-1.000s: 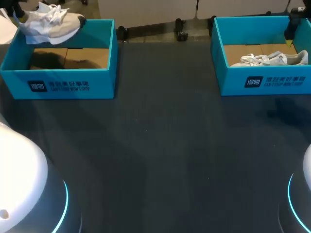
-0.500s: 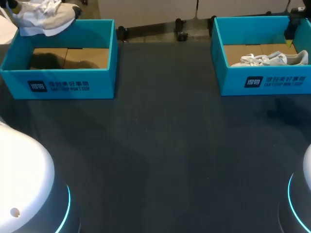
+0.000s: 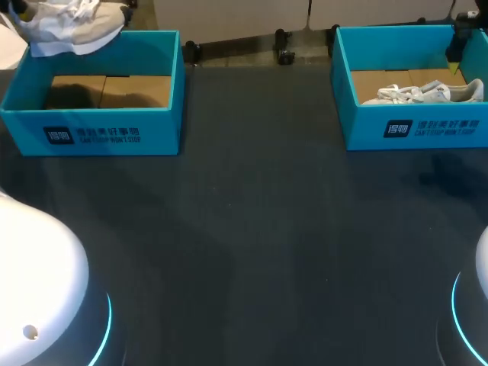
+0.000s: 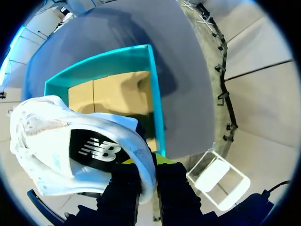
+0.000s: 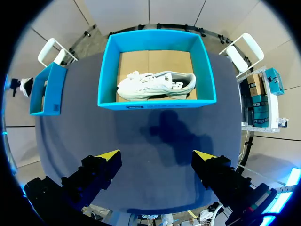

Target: Take the shoe out of the shoebox, open the shoe tongue, remove and reinsert the insole, then place the shoe into the shoebox

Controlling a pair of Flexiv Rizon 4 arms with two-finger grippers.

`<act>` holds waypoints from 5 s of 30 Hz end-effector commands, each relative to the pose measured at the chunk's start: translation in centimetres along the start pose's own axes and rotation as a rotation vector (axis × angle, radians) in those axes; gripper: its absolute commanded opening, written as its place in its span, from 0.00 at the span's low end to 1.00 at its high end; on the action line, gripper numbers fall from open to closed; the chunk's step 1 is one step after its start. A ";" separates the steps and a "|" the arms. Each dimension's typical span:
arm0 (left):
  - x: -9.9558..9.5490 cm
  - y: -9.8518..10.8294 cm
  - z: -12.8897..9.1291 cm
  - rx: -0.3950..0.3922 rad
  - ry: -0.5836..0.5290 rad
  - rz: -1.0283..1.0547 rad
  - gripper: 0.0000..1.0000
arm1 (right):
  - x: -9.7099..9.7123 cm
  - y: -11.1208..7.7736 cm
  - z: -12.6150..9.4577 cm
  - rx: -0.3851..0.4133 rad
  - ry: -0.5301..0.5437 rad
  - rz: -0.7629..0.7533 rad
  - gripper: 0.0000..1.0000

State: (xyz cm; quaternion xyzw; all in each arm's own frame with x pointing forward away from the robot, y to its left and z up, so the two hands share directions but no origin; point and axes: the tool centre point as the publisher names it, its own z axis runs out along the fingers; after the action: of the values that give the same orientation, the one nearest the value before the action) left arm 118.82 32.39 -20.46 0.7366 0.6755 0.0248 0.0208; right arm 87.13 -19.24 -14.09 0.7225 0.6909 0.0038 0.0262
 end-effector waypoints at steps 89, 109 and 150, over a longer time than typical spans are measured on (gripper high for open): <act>-22.9 -23.6 -8.1 0.053 0.316 -0.143 0.00 | 0.0 0.0 0.0 0.001 0.000 0.000 1.00; -31.6 -27.8 -7.0 0.052 0.331 -0.198 0.00 | 0.0 0.0 0.0 0.001 0.000 0.000 1.00; -42.8 -36.5 -2.1 0.013 0.333 -0.175 0.00 | 0.0 0.0 0.0 0.001 0.000 0.000 1.00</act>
State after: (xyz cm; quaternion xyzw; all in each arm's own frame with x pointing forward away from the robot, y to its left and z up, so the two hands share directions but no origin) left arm 79.25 -7.25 -20.49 0.6603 0.7315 0.1376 -0.1004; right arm 87.13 -19.24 -14.09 0.7225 0.6909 0.0038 0.0262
